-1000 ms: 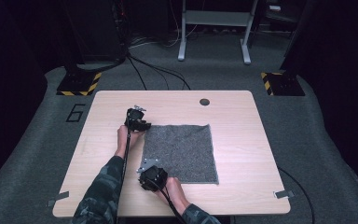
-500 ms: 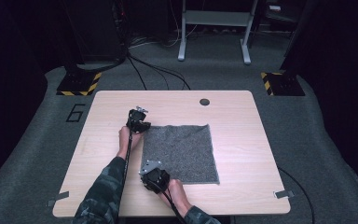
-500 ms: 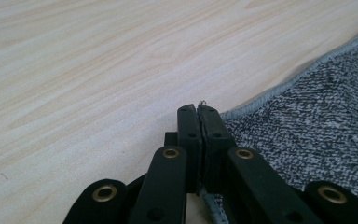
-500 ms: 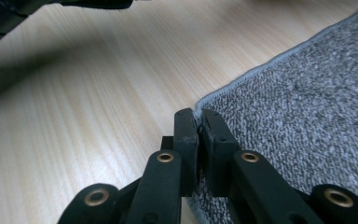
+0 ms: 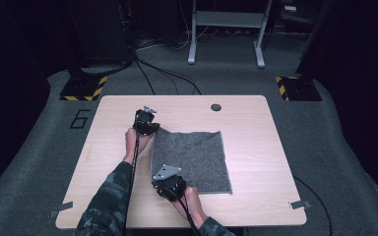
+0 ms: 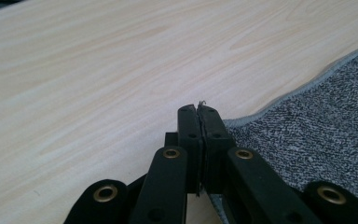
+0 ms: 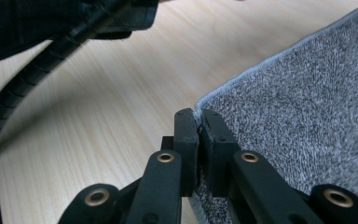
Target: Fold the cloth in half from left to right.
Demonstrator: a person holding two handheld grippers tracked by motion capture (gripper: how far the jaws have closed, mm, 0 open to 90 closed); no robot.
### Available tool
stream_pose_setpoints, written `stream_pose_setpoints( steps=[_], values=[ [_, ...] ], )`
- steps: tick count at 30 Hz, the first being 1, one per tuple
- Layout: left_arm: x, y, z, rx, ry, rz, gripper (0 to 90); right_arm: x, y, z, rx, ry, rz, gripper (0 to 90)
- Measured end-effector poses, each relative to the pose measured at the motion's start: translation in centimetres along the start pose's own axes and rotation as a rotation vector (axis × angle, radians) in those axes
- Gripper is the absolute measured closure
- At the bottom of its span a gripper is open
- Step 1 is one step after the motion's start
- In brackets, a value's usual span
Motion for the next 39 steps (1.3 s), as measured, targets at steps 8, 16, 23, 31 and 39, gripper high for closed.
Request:
stream_pose_setpoints(
  steps=[8,16,23,31,39],
  values=[
    [-2.1,1.8,-0.2,-0.025,-0.031,-0.019,88.9,-1.2,1.2,0.0,0.008,0.000,-0.054,85.6],
    [-3.7,3.5,0.1,-0.047,-0.042,-0.042,88.9,-2.5,2.0,0.2,0.009,-0.001,-0.100,85.7],
    [-5.2,4.9,0.2,-0.082,-0.068,-0.044,88.9,-3.6,2.9,0.3,0.017,-0.007,-0.138,85.8],
    [-6.4,4.7,-0.7,-0.083,-0.075,-0.034,88.8,-3.4,3.9,-0.3,0.027,-0.025,-0.158,85.8],
    [-7.3,3.5,-2.5,-0.059,-0.081,-0.030,88.5,-1.6,5.2,-1.7,0.058,-0.051,-0.163,85.7]
  ],
)
Point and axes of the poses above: each handheld gripper's, and its own axes: y roughly backward along the jaws, x roughly out of its underside, z roughly to its left, the point moved 3 cm from there along -y, roughly forward along the jaws
